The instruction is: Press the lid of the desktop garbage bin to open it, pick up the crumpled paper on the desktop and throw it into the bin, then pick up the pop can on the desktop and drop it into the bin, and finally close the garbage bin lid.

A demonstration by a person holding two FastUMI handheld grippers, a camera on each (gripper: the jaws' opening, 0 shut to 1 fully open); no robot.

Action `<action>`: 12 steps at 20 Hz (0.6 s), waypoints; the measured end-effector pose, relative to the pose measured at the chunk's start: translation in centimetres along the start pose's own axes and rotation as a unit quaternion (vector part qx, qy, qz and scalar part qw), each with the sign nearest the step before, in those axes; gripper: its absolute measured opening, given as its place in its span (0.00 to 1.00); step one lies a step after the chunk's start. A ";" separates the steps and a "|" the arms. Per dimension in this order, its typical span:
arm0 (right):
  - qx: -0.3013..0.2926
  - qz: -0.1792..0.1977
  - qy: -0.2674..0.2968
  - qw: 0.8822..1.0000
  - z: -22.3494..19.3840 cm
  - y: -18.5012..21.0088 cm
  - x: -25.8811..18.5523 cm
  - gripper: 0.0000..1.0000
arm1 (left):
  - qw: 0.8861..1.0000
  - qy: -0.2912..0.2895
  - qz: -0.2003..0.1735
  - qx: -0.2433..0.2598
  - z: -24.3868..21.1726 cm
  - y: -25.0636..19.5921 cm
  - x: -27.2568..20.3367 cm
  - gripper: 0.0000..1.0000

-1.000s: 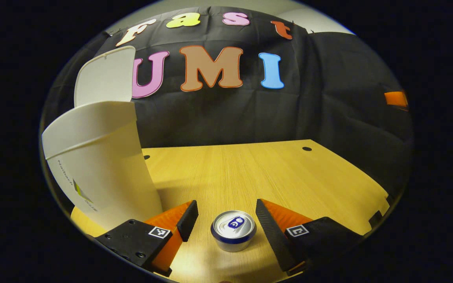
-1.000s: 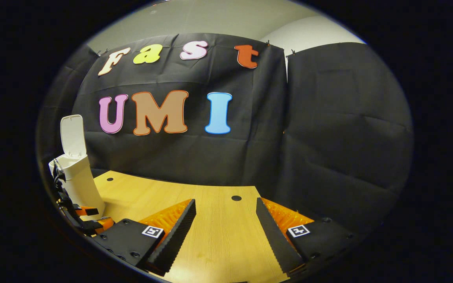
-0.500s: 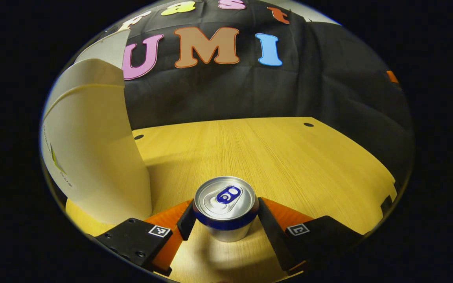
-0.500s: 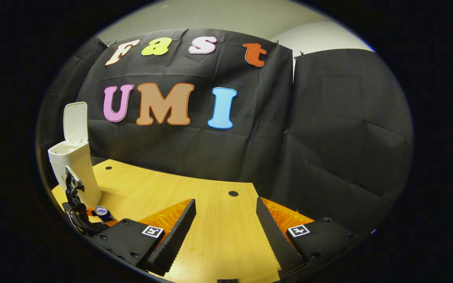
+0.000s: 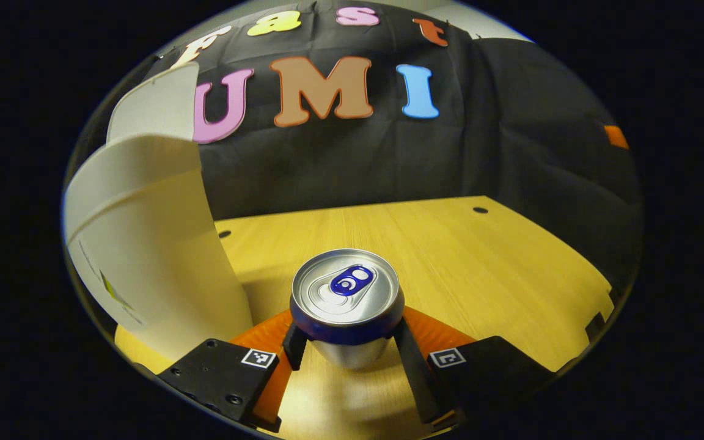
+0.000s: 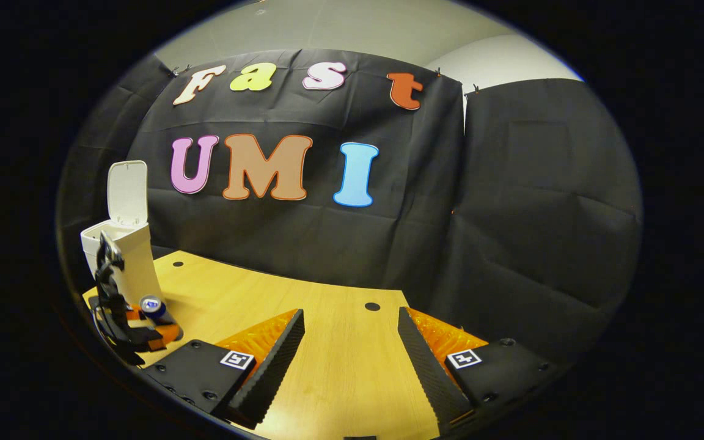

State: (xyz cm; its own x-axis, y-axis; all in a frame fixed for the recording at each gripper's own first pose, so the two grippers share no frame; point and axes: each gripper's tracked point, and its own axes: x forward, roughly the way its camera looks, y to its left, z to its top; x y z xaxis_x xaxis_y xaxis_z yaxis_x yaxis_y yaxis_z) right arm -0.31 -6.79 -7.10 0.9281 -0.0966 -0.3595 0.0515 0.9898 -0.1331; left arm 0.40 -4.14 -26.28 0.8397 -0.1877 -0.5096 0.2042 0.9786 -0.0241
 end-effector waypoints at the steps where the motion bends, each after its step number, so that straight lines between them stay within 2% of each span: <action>1: 0.003 0.005 0.000 1.000 -0.1 0.3 0.2 0.98 | 1.000 -0.017 0.000 0.002 1.9 0.1 -0.3 0.76; 6: 0.022 0.023 0.001 0.999 -0.6 1.3 0.9 0.99 | 0.995 -0.100 0.007 0.014 10.9 1.5 -1.9 0.75; 12: 0.031 0.026 0.002 0.999 -1.3 1.0 1.4 0.99 | 0.976 -0.205 0.073 0.024 20.5 6.8 -4.2 0.75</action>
State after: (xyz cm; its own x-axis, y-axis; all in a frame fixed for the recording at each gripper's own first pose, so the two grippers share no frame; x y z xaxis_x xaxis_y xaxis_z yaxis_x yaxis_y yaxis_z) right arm 0.53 -6.07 -8.95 0.9284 -0.0446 -0.3690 0.0255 0.9981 -0.0563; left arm 8.55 1.56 -6.71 0.9904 -0.0742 -0.1168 0.0826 0.9942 0.0687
